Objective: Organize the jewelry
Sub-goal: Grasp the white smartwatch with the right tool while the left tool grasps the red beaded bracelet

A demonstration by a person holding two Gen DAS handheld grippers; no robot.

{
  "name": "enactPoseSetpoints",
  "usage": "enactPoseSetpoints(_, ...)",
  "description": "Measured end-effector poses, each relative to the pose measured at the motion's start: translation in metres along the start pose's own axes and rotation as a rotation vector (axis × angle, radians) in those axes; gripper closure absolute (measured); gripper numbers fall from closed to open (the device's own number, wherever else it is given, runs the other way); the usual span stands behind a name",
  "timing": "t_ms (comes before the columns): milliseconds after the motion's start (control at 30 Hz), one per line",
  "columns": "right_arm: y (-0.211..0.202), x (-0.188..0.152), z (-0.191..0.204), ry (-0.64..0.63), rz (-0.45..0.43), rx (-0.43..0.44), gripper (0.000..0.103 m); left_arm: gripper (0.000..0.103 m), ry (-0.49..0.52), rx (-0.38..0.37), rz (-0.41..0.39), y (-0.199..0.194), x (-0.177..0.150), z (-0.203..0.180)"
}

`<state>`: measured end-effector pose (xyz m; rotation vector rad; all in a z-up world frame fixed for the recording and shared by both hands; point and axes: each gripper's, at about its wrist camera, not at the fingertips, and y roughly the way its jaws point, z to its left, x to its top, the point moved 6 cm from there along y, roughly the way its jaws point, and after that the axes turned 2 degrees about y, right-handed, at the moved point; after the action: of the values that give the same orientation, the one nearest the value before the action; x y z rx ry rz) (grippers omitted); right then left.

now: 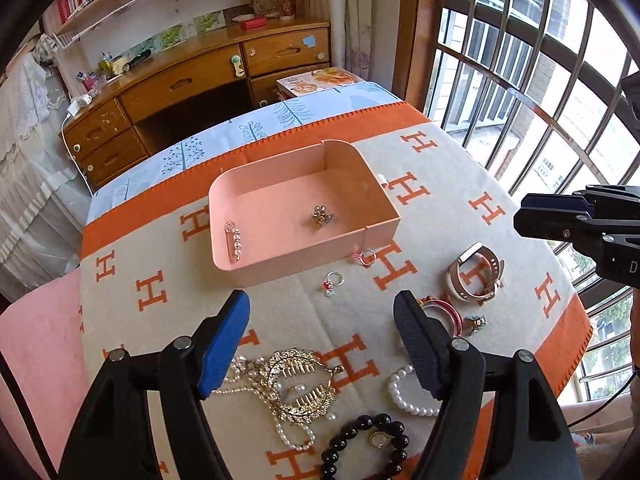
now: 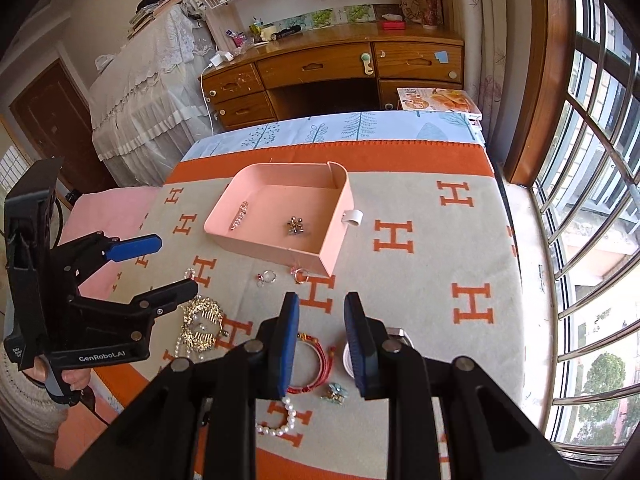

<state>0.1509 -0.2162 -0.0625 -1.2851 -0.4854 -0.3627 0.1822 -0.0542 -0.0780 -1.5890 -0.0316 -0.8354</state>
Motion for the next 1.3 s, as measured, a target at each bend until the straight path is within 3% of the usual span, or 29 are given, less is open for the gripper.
enactPoseSetpoints(333,0.0,-0.027,-0.038,0.071,0.055,-0.019,0.079,0.023,0.094,-0.015,0.071,0.027,-0.008,-0.049)
enactPoseSetpoints(700,0.058,-0.075,-0.068,0.422,0.285,0.127,0.079,0.023,0.048,-0.031,0.225,0.099,-0.016,-0.06)
enactPoseSetpoints(900,0.079,-0.08,-0.082,0.553,0.317,0.119,0.079,0.023,0.074,-0.041,0.246,0.109,-0.019,-0.064)
enactPoseSetpoints(1067,0.089,-0.07,-0.082,0.535,0.311,0.101,0.079,0.024,0.096,-0.057,0.266,0.114,-0.022,-0.068)
enactPoseSetpoints(1233,0.091,-0.058,-0.074,0.385,0.278,0.016,0.081,0.036,0.117,-0.091,0.28,0.114,-0.024,-0.075)
enactPoseSetpoints(1300,0.091,-0.057,-0.073,0.344,0.268,-0.008,0.085,0.045,0.121,-0.112,0.281,0.113,-0.025,-0.077)
